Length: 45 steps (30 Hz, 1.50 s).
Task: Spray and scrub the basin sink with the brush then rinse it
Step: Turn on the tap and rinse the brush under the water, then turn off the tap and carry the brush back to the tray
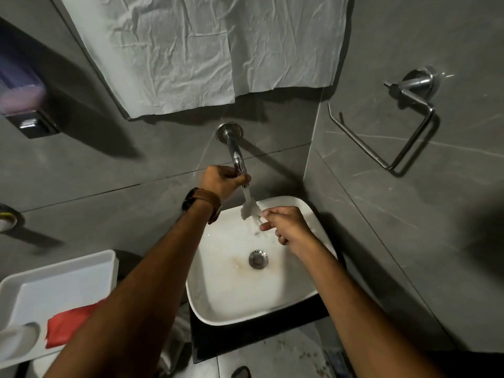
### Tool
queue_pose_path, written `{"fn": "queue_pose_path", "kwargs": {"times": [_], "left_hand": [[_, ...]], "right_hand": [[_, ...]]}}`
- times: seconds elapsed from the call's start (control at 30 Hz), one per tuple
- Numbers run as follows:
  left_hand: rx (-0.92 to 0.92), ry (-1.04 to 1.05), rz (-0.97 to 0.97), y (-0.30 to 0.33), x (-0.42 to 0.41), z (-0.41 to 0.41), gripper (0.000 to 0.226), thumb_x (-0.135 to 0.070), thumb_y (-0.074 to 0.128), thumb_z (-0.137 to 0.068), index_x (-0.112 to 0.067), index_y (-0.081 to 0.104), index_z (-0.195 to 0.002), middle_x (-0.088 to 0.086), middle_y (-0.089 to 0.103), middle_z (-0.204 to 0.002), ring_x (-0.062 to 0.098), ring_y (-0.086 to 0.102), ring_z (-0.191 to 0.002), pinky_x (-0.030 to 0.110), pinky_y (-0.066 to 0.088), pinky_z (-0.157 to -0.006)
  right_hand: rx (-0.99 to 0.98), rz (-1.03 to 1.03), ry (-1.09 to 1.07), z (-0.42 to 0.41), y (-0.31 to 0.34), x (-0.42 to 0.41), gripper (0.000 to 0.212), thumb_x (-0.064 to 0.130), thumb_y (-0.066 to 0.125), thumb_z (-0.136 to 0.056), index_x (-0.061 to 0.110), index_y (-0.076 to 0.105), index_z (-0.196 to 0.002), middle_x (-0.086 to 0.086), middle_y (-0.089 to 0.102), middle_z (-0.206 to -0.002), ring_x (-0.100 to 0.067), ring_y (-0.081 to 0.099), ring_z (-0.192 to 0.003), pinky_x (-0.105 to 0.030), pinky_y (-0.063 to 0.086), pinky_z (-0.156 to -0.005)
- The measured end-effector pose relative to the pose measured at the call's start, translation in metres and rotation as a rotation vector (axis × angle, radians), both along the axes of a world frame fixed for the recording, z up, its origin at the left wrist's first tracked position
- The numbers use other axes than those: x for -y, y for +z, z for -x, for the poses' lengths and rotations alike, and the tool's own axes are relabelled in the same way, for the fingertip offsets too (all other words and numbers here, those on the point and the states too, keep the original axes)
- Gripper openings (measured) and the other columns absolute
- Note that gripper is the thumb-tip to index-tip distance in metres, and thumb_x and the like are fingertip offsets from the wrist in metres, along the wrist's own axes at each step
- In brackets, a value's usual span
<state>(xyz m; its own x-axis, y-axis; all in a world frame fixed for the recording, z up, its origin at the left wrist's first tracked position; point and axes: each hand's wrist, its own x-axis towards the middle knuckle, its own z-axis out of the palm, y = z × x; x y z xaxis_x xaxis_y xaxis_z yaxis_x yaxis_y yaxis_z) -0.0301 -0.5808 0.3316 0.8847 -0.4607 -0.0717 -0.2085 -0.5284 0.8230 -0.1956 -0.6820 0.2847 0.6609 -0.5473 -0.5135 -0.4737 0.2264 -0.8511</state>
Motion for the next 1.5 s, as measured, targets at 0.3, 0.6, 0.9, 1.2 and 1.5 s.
{"fn": "queue_pose_path", "kwargs": {"times": [0.3, 0.6, 0.9, 1.2, 1.5], "left_hand": [[-0.096, -0.03, 0.061, -0.005, -0.001, -0.001, 0.046, -0.05, 0.086, -0.063, -0.018, 0.07, -0.092, -0.007, 0.071, -0.085, 0.01, 0.065, -0.082, 0.027, 0.052, -0.076], [0.013, 0.35, 0.059, -0.011, 0.024, 0.023, 0.063, -0.065, 0.087, -0.045, -0.022, 0.058, -0.08, -0.007, 0.062, -0.07, 0.007, 0.057, -0.063, 0.024, 0.042, -0.05], [0.029, 0.293, 0.213, -0.025, 0.013, 0.03, 0.053, -0.059, 0.087, -0.053, -0.027, 0.051, -0.074, -0.014, 0.06, -0.067, 0.001, 0.055, -0.06, 0.021, 0.043, -0.057], [0.135, 0.485, 0.182, -0.081, -0.094, 0.037, 0.03, -0.044, 0.048, -0.098, -0.023, 0.052, -0.076, 0.001, 0.061, -0.075, 0.019, 0.059, -0.071, 0.028, 0.033, -0.064], [0.142, 0.875, 0.078, -0.14, -0.303, 0.023, 0.029, -0.016, 0.04, -0.103, 0.0, 0.063, -0.112, 0.022, 0.065, -0.111, 0.036, 0.058, -0.108, 0.038, 0.04, -0.096]], "right_hand": [[-0.113, 0.134, 0.086, 0.024, -0.029, 0.006, 0.015, 0.028, 0.069, -0.092, 0.018, 0.078, -0.097, 0.001, 0.076, -0.064, -0.007, 0.058, -0.046, -0.02, 0.043, -0.043], [-0.352, 0.788, 0.389, 0.067, -0.061, -0.002, 0.024, 0.03, 0.063, -0.093, 0.032, 0.074, -0.114, -0.001, 0.077, -0.113, -0.03, 0.07, -0.106, -0.033, 0.054, -0.078], [-0.516, 0.886, 0.547, 0.079, -0.07, -0.013, 0.024, 0.026, 0.054, -0.094, 0.026, 0.069, -0.113, -0.005, 0.072, -0.12, -0.032, 0.068, -0.111, -0.034, 0.049, -0.083], [-0.405, 0.879, 0.529, 0.043, -0.051, -0.066, 0.037, 0.035, 0.039, -0.101, 0.015, 0.07, -0.1, -0.011, 0.074, -0.114, -0.036, 0.068, -0.107, -0.039, 0.051, -0.082], [-0.04, 0.973, 0.815, -0.068, -0.044, -0.212, 0.035, 0.028, 0.041, -0.103, 0.022, 0.073, -0.116, -0.009, 0.074, -0.121, -0.037, 0.065, -0.112, -0.043, 0.053, -0.091]]}}
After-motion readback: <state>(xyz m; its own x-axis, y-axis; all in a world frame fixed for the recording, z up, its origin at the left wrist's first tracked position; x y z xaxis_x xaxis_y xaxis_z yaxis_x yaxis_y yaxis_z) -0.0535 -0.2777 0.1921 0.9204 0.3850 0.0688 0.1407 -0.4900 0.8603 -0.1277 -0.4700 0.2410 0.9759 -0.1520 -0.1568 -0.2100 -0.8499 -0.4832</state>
